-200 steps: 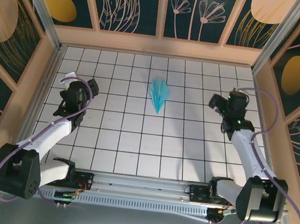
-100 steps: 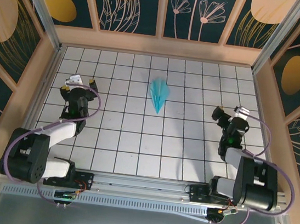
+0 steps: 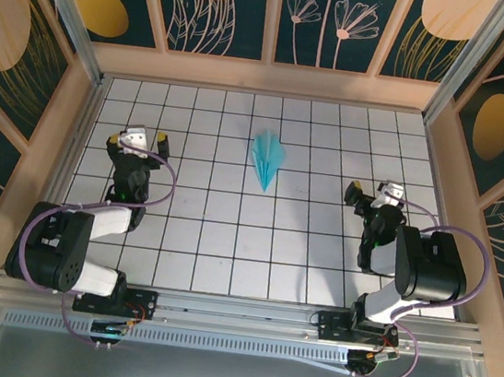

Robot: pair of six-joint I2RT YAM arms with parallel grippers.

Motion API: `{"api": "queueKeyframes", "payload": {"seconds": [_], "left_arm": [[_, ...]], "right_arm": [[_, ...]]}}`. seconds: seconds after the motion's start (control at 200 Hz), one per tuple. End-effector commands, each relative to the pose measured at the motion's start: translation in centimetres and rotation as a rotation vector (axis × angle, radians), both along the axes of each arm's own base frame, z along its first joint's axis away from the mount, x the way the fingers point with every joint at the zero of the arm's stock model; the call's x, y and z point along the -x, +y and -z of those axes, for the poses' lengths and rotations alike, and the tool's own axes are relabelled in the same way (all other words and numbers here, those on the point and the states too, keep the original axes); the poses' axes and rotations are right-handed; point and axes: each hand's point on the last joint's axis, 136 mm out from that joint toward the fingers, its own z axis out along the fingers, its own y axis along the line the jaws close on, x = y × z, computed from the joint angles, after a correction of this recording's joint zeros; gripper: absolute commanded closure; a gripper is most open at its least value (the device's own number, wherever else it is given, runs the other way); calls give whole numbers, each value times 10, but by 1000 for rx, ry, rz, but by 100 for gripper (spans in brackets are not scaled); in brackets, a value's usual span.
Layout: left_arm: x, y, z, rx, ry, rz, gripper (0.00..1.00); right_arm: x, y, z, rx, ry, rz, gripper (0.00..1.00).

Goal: Fold a paper plane with a square sheet of paper (fold left side to right side)
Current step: Reset both arms

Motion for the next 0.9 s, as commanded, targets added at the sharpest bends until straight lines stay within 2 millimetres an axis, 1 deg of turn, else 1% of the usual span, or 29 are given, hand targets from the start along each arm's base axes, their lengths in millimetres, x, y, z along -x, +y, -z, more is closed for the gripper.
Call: {"api": "queueKeyframes", "payload": {"seconds": [0.0, 0.1, 0.21, 0.26, 0.34, 0.4, 0.455, 0.51, 0.571, 0.621, 0.756, 0.811, 0.841, 0.896], "left_arm": [[-5, 2, -12, -24, -30, 18, 1], [-9, 1, 2, -32, 62, 35, 1], [0, 5, -4, -27, 19, 15, 1], [0, 6, -4, -24, 21, 7, 1], [-1, 3, 8, -4, 68, 24, 1], [5, 4, 21, 5, 87, 19, 1], [13, 10, 26, 14, 57, -11, 1], [18, 10, 31, 10, 35, -9, 1], [20, 11, 30, 9, 0, -14, 1], [20, 13, 32, 17, 15, -17, 1], [25, 18, 33, 50, -15, -5, 1], [28, 21, 41, 69, -21, 5, 1], [29, 24, 34, 69, -63, -7, 1], [26, 24, 41, 74, -12, -14, 1]], "right_arm": [[-6, -3, -24, 29, -90, 21, 1], [-6, -2, -24, 28, -89, 20, 1], [-6, -3, -24, 29, -89, 22, 1], [-6, -3, -24, 29, -91, 20, 1], [-6, -2, -24, 31, -90, 21, 1], [-6, -3, -25, 31, -92, 23, 1], [-6, -3, -24, 32, -90, 24, 1], [-6, -3, -24, 32, -90, 23, 1], [-6, -3, -25, 32, -92, 24, 1], [-6, -3, -24, 32, -90, 23, 1], [-7, 0, -24, 39, -88, 11, 1], [-8, 3, -23, 41, -83, -7, 1], [-7, 3, -23, 40, -82, -8, 1], [-8, 3, -23, 40, -85, -10, 1]]}}
